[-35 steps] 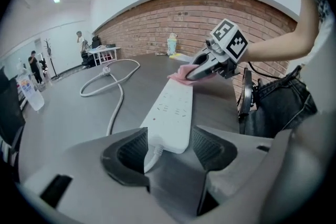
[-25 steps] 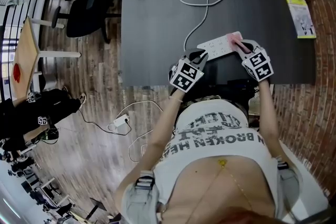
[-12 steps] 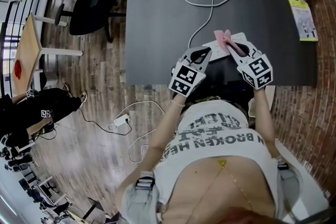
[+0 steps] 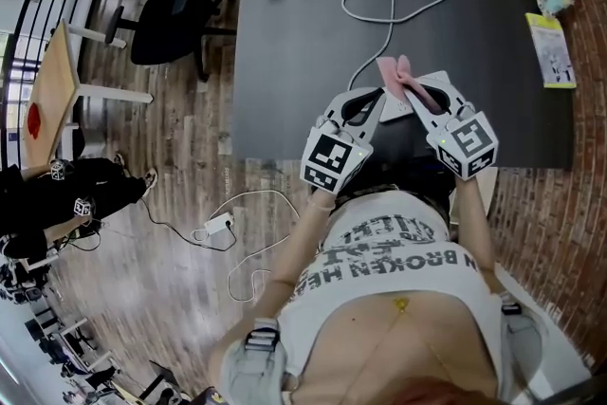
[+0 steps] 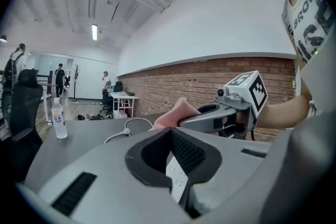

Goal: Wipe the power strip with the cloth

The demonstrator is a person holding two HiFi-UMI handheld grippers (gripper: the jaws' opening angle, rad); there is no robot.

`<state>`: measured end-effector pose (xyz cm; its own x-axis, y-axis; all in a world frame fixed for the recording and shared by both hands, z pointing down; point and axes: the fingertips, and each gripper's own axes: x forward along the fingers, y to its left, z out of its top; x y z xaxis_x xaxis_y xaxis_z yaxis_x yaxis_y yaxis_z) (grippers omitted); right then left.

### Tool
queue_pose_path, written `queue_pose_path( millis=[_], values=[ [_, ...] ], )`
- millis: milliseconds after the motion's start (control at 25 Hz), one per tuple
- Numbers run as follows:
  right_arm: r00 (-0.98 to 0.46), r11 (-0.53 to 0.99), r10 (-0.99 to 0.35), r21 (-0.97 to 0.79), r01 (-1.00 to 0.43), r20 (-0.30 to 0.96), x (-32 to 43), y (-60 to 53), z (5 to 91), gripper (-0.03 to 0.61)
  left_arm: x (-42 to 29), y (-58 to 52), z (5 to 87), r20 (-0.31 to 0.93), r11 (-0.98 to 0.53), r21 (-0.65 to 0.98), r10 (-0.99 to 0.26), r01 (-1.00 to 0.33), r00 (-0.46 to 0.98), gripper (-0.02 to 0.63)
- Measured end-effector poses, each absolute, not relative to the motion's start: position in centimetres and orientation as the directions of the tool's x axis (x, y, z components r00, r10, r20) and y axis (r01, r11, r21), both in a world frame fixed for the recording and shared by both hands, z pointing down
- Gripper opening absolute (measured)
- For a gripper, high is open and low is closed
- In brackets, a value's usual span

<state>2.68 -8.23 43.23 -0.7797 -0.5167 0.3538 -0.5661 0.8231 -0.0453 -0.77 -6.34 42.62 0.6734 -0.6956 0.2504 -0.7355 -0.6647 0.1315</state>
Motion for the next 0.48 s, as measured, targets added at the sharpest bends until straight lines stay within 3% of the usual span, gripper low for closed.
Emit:
queue_pose_path(
  millis=[480],
  values=[
    [-0.825, 0.840, -0.529, -0.014, -0.542, 0.196, 0.2, -7.6, 36.6, 0.017, -2.5, -5.7, 34.5, 0.091, -0.634, 0.100, -0.762, -0.767, 0.641, 0.008]
  ],
)
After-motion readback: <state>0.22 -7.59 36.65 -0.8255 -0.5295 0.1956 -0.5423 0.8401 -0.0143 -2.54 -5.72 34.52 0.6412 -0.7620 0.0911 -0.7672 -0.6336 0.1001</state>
